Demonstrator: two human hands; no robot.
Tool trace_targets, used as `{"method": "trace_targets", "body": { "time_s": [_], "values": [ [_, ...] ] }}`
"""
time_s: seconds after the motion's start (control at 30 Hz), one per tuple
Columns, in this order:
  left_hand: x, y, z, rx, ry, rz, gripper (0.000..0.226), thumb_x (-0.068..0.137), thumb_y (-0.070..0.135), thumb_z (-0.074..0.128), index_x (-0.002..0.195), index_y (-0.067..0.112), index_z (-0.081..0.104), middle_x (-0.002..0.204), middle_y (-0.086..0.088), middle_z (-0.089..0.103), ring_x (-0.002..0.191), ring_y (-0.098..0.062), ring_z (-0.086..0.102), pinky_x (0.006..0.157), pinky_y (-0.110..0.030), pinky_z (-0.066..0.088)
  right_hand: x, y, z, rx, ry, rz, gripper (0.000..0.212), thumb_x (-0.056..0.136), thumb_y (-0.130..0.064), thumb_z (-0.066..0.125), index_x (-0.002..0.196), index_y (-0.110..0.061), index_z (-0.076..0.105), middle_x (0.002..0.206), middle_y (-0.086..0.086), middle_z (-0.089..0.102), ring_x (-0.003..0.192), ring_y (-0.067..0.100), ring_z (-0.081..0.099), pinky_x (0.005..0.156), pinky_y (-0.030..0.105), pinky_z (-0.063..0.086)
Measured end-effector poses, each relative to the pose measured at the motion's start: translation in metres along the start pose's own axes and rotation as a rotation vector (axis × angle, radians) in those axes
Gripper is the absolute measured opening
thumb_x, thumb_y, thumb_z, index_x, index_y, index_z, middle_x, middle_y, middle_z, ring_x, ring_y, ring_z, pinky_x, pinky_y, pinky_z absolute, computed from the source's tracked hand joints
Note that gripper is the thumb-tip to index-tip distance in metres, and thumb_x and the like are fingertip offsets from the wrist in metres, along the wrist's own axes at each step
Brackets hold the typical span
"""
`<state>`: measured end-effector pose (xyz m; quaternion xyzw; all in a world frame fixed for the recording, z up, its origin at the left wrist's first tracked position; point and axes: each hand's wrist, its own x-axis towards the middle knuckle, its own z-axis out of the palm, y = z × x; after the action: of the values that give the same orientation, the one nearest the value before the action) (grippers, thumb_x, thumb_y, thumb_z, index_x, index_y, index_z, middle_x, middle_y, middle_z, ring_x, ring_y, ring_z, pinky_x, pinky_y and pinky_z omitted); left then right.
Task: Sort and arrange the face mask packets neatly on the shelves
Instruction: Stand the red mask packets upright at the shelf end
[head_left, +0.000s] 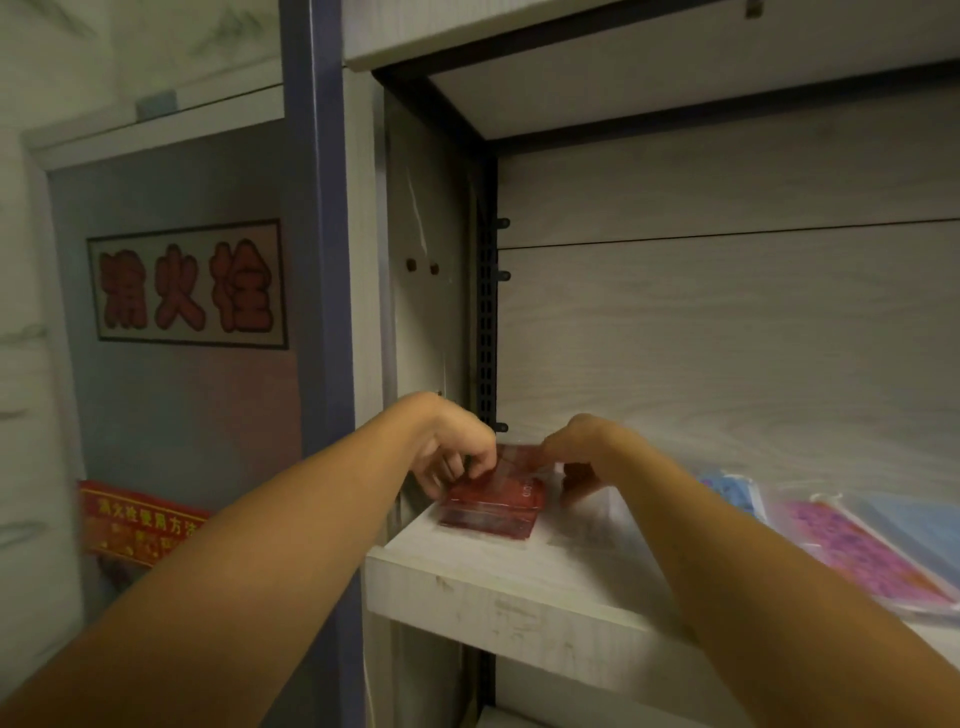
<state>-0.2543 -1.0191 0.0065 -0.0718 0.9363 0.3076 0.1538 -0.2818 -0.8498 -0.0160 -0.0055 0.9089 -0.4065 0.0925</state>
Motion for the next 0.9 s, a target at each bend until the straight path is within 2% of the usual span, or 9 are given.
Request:
{"method": "trace_targets", "body": {
  "time_s": [0.07,0.13,0.23,0.33,0.4,0.5,0.67,0.77,0.9],
  "values": [
    [-0.005,-0.003,-0.005,0.113,-0.089,-0.042,0.030,0.084,0.005,0.071,0.113,0.008,0.062,0.121,-0.015,0.061,0.107,-0.027,0.062,0.099,-0.043,0.054,0.015,0.001,-0.009,-0.094,0.152,-0.059,0.015,0.094,-0.013,0.062,0.090,0.000,0.057,0.091,0.019,0.064,0.073,0.031,0.068,0.078,0.041,0.063],
    [-0.009,-0.006,-0.007,0.239,-0.161,-0.078,0.053,0.080,0.014,0.084,0.126,0.005,0.058,0.115,-0.014,0.058,0.108,-0.027,0.060,0.103,-0.043,0.051,0.028,0.001,-0.015,-0.278,0.253,-0.150,0.014,0.094,-0.015,0.058,0.092,-0.002,0.058,0.099,0.019,0.065,0.080,0.031,0.068,0.074,0.033,0.060],
    [-0.013,-0.013,-0.004,0.397,-0.245,-0.109,0.096,0.057,0.035,0.096,0.138,0.004,0.054,0.126,-0.010,0.061,0.116,-0.027,0.059,0.107,-0.045,0.049,0.042,0.002,-0.006,-0.434,0.232,-0.245,0.028,0.095,-0.019,0.055,0.116,-0.002,0.066,0.121,0.018,0.066,0.109,0.032,0.063,0.079,0.028,0.045],
    [-0.014,-0.019,-0.001,0.413,-0.222,-0.074,0.110,0.042,0.041,0.098,0.137,0.005,0.056,0.132,-0.012,0.061,0.122,-0.030,0.058,0.105,-0.044,0.051,0.058,0.002,0.009,-0.455,0.167,-0.293,0.034,0.097,-0.021,0.053,0.124,-0.004,0.065,0.129,0.016,0.064,0.119,0.032,0.059,0.093,0.031,0.045],
    [-0.017,-0.020,-0.001,0.388,-0.193,-0.036,0.088,0.060,0.031,0.097,0.134,0.004,0.057,0.124,-0.009,0.065,0.113,-0.026,0.064,0.101,-0.041,0.054,0.066,0.003,0.015,-0.433,0.136,-0.308,0.034,0.097,-0.024,0.054,0.124,-0.006,0.065,0.129,0.014,0.064,0.118,0.031,0.059,0.096,0.034,0.045],
    [-0.020,-0.018,-0.002,0.267,-0.195,0.066,0.034,0.079,0.004,0.084,0.107,0.010,0.065,0.102,-0.004,0.071,0.090,-0.018,0.071,0.085,-0.029,0.060,0.069,0.005,0.020,-0.429,0.097,-0.323,0.032,0.097,-0.026,0.054,0.119,-0.007,0.068,0.122,0.012,0.067,0.112,0.029,0.061,0.092,0.033,0.046],
    [-0.023,-0.019,0.001,0.226,-0.185,0.124,0.032,0.079,-0.004,0.082,0.104,0.008,0.065,0.101,-0.009,0.073,0.081,-0.016,0.074,0.074,-0.024,0.061,0.071,0.013,0.014,-0.354,0.089,-0.263,0.028,0.095,-0.029,0.053,0.107,-0.008,0.067,0.112,0.013,0.067,0.103,0.027,0.060,0.087,0.034,0.046],
    [-0.026,-0.018,0.001,0.255,-0.170,0.147,0.030,0.079,-0.002,0.082,0.100,0.012,0.065,0.096,-0.003,0.073,0.075,-0.010,0.073,0.065,-0.018,0.058,0.070,0.013,0.012,-0.316,0.092,-0.249,0.028,0.092,-0.032,0.055,0.105,-0.011,0.067,0.109,0.012,0.068,0.102,0.027,0.062,0.088,0.036,0.048],
    [-0.027,-0.017,0.002,0.255,-0.147,0.158,0.030,0.079,0.000,0.082,0.098,0.014,0.064,0.095,0.000,0.071,0.076,-0.009,0.070,0.063,-0.015,0.057,0.065,0.012,0.009,-0.308,0.104,-0.261,0.029,0.090,-0.031,0.059,0.108,-0.009,0.066,0.109,0.012,0.067,0.102,0.027,0.061,0.086,0.034,0.048]
  ]
}}
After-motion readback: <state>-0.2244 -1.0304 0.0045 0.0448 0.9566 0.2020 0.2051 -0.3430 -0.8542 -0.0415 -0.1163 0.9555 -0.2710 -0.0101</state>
